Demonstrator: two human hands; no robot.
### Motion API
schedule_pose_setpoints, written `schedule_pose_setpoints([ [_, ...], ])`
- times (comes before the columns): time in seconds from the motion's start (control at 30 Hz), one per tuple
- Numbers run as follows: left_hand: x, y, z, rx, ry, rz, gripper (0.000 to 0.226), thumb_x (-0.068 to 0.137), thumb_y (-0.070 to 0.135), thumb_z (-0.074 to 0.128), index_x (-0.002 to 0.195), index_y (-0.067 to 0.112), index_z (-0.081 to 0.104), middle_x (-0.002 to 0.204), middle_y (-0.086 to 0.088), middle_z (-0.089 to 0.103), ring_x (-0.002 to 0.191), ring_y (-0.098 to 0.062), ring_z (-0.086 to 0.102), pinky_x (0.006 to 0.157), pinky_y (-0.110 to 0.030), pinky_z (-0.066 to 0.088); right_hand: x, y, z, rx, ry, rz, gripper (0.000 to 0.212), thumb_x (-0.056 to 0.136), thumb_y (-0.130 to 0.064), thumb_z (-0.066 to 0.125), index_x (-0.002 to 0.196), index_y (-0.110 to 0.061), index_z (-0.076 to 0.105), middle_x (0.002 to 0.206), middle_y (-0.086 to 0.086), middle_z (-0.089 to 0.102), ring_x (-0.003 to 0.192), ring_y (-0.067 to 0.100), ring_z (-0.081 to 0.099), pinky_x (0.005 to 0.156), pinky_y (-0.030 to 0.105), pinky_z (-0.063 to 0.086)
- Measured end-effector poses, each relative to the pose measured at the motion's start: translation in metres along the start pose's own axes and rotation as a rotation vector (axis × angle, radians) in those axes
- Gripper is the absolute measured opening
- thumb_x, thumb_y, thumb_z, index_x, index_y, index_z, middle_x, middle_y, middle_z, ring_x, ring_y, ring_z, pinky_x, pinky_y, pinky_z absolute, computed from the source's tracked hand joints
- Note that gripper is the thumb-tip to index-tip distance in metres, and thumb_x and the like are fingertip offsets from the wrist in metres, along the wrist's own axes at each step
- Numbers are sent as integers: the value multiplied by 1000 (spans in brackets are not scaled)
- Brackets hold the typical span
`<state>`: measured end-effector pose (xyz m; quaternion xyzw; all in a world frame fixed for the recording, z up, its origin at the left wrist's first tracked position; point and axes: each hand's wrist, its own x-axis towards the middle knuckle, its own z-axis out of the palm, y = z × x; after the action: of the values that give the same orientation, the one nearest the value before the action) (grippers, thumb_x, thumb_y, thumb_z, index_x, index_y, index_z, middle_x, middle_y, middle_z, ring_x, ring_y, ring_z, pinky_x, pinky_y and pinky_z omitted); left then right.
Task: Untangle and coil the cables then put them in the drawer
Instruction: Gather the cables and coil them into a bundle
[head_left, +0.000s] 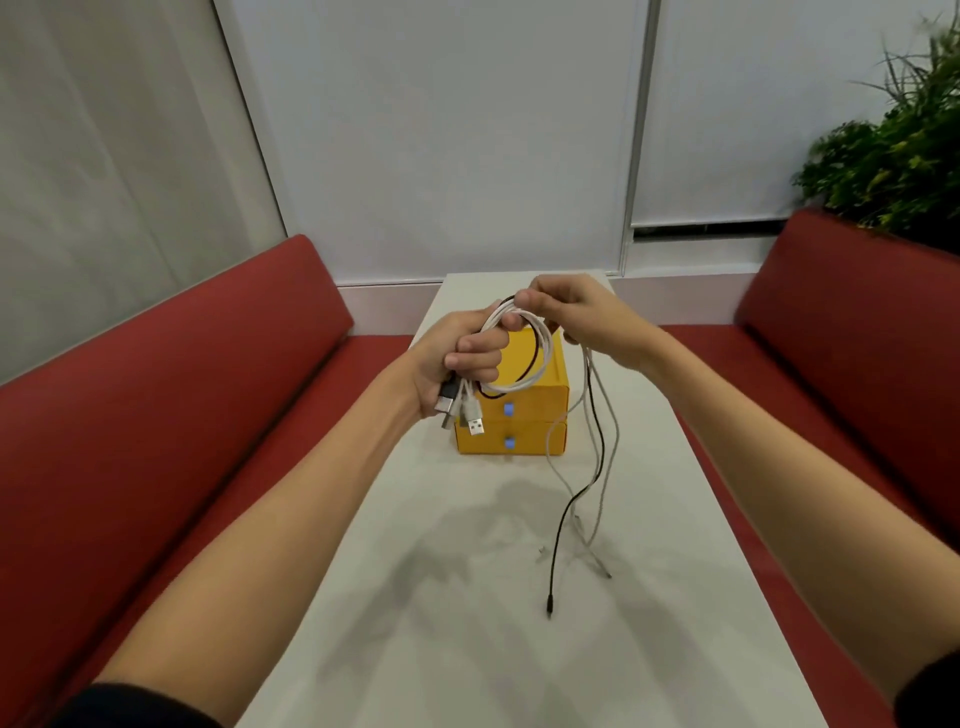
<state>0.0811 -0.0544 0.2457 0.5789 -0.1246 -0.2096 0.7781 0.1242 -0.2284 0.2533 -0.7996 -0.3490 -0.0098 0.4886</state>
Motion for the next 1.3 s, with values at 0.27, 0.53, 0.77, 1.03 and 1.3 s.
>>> schedule_pose_setpoints([
  [0.27,15,-13,-2,-170,81,13,46,102,47,23,78,14,45,33,9,29,21,-3,27,29,-12,24,5,16,7,677,-93,327,28,99,-30,46,87,-8,59,51,-3,44,41,9,44,51,24,49],
  [0.53,7,-20,-12,207,258,87,33,96,38,47,81,9,54,49,4,51,74,-17,72,71,-26,60,13,20,15,534,-9,404,27,96,-26,55,73,-11,56,47,-8,27,39,8,22,39,20,29],
  [0.77,5,-25,-31,657,279,49,26,98,32,51,96,8,60,75,-3,71,72,-19,71,63,-27,58,14,17,21,483,-68,553,31,94,-35,57,72,-14,53,48,-6,24,39,8,21,35,19,23],
  [1.03,11,-52,-23,924,659,52,46,97,40,51,75,1,64,53,-3,60,41,-6,56,50,-23,47,5,30,44,174,111,456,40,99,-31,48,71,-2,55,48,-1,38,44,14,26,37,21,25],
  [1.3,1,-43,-9,31,398,-199,21,104,12,32,110,-2,47,97,-21,68,84,-32,67,71,-47,57,-4,38,62,259,393,392,39,101,-32,43,72,-9,54,41,-13,43,29,0,36,38,20,31],
])
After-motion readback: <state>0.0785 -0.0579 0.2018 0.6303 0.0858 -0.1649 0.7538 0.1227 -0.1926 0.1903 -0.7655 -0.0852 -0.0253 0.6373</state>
